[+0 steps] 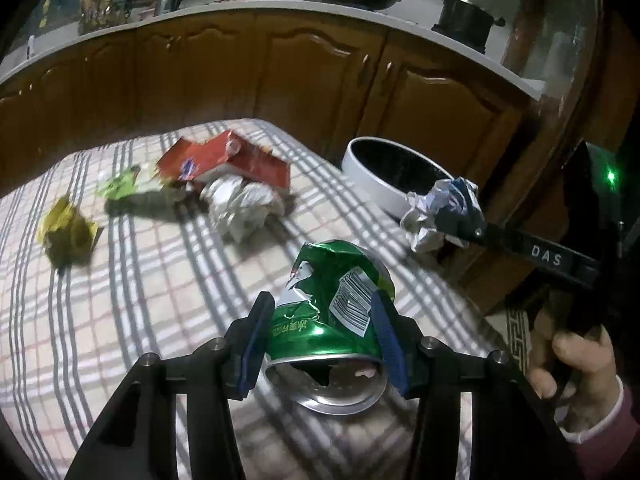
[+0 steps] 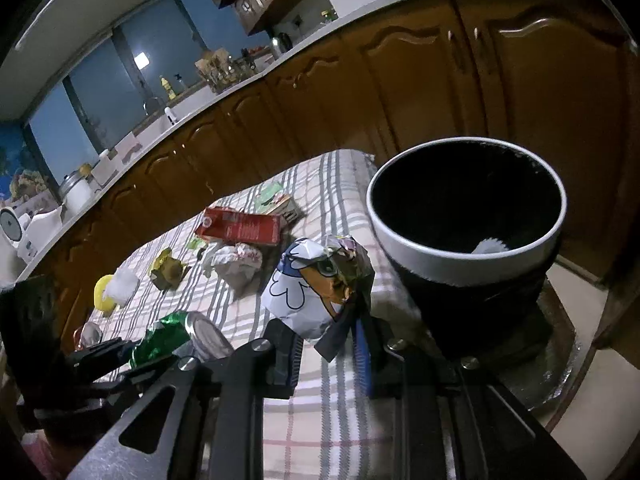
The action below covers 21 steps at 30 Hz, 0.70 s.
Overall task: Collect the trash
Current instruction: 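Drop carton into bin with right tool while left tool drops green can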
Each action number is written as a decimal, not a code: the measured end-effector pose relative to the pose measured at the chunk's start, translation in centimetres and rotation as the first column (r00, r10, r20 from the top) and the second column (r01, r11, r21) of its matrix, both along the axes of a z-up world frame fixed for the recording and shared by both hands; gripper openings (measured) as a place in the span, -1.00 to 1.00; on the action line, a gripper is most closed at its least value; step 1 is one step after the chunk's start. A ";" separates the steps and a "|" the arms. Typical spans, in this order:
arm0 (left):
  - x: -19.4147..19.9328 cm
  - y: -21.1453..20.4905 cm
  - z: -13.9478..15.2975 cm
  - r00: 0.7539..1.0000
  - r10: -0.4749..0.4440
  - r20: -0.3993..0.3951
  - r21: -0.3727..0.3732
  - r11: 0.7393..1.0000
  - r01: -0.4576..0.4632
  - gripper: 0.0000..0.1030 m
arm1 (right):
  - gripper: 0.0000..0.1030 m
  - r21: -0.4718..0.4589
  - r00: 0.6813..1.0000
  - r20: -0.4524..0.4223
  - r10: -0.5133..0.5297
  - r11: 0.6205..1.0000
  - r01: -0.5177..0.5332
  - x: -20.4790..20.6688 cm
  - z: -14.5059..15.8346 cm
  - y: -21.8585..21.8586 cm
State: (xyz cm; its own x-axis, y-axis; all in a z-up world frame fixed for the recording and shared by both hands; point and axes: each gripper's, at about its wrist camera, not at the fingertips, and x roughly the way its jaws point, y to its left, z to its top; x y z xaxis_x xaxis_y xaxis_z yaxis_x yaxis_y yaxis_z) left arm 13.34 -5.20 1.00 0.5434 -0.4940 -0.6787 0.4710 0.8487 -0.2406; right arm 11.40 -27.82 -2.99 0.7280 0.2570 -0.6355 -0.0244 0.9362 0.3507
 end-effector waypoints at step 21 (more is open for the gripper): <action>6.1 -6.3 1.2 0.997 -0.053 0.056 -0.019 0.998 0.054 -0.05 | -0.57 -0.019 0.993 0.045 -0.107 0.994 0.108 0.9 2.1 -6.0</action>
